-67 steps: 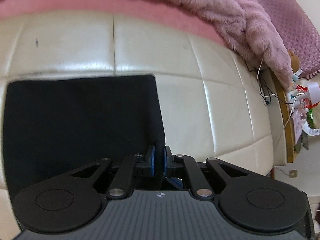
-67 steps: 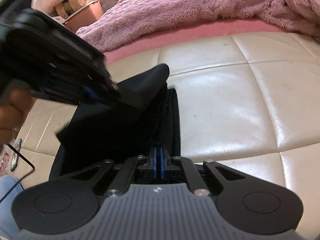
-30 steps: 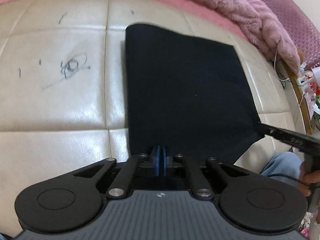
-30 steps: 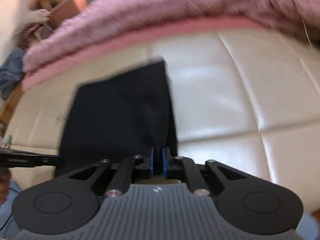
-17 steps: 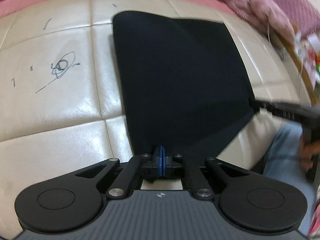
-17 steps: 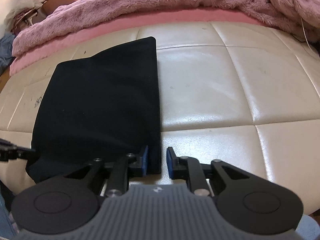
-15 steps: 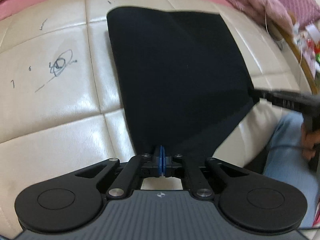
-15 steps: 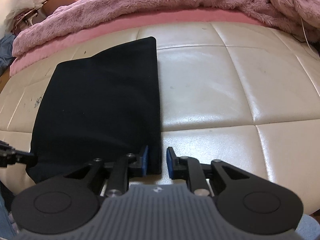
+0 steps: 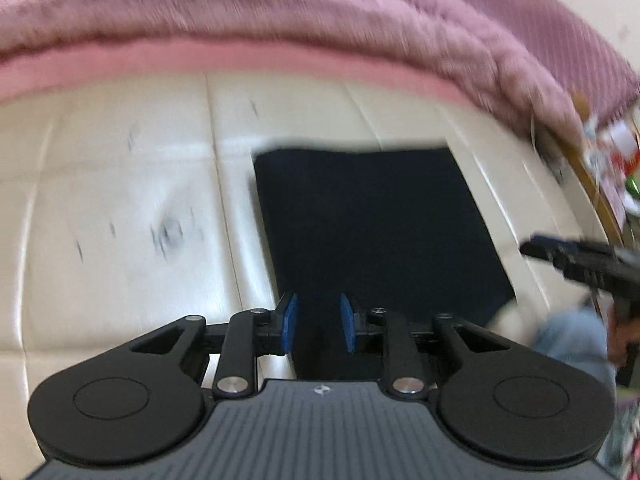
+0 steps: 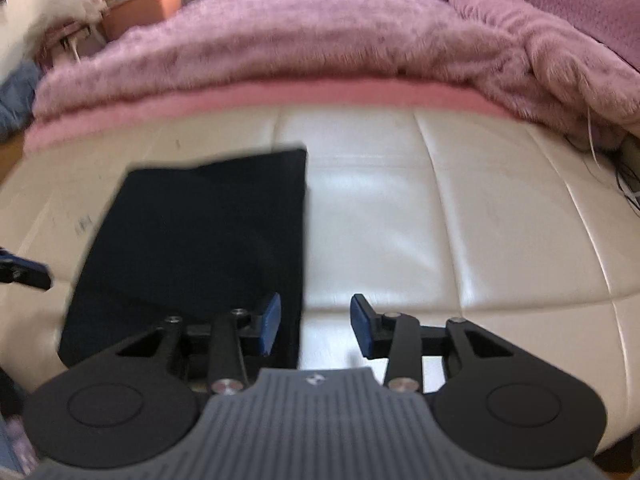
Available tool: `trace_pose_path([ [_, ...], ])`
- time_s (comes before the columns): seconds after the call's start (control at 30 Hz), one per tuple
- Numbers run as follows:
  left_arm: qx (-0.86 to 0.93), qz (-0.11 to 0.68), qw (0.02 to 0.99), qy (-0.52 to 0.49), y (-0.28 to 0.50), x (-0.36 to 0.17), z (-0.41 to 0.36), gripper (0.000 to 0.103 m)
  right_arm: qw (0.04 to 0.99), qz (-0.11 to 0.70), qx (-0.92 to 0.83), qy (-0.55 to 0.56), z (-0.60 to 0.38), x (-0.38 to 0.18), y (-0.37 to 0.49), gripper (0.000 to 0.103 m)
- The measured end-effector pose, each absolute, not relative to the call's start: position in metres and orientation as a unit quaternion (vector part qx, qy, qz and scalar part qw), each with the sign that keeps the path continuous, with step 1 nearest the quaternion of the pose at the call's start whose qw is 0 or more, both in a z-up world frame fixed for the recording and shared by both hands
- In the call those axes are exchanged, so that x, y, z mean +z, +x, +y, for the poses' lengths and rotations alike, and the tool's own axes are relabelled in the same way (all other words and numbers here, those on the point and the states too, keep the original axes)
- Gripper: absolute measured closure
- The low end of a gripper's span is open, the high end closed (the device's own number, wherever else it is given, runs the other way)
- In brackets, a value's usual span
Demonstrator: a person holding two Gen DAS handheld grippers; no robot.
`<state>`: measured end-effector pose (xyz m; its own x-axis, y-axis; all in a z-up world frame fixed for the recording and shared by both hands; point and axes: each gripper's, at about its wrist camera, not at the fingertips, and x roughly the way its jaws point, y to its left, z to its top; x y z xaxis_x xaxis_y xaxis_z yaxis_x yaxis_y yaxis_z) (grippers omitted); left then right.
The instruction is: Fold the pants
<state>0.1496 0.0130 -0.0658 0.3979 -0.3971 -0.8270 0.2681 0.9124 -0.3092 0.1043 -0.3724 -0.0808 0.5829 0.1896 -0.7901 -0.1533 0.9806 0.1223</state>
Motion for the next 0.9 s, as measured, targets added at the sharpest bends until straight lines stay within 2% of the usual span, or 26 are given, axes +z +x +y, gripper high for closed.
trace_pose_path([
  [0.07,-0.192,0.495,0.844,-0.074,0.165,-0.066,0.009,0.076,0.895,0.432,0.109,0.021,-0.367,-0.076,0.116,0.088],
  [0.17,-0.173,0.482,0.855,-0.086,0.187,-0.075,0.0,0.076,0.9,0.417,0.125,0.005,-0.354,-0.075,0.14,0.092],
  [0.43,-0.153,0.482,0.858,-0.096,0.231,-0.101,-0.011,0.077,0.9,0.412,0.139,-0.002,-0.336,-0.094,0.203,0.095],
  [0.6,-0.131,0.498,0.853,-0.083,0.249,-0.121,-0.011,0.077,0.89,0.435,0.132,0.007,-0.336,-0.119,0.227,0.099],
  [0.77,-0.12,0.503,0.855,-0.049,0.256,-0.13,-0.018,0.068,0.886,0.444,0.129,0.021,-0.34,-0.138,0.232,0.099],
  [0.83,-0.114,0.505,0.854,-0.05,0.26,-0.133,-0.018,0.06,0.887,0.444,0.125,0.014,-0.337,-0.14,0.233,0.099],
  [0.9,-0.113,0.506,0.853,-0.059,0.264,-0.134,-0.016,0.06,0.888,0.443,0.121,0.006,-0.334,-0.142,0.234,0.099],
])
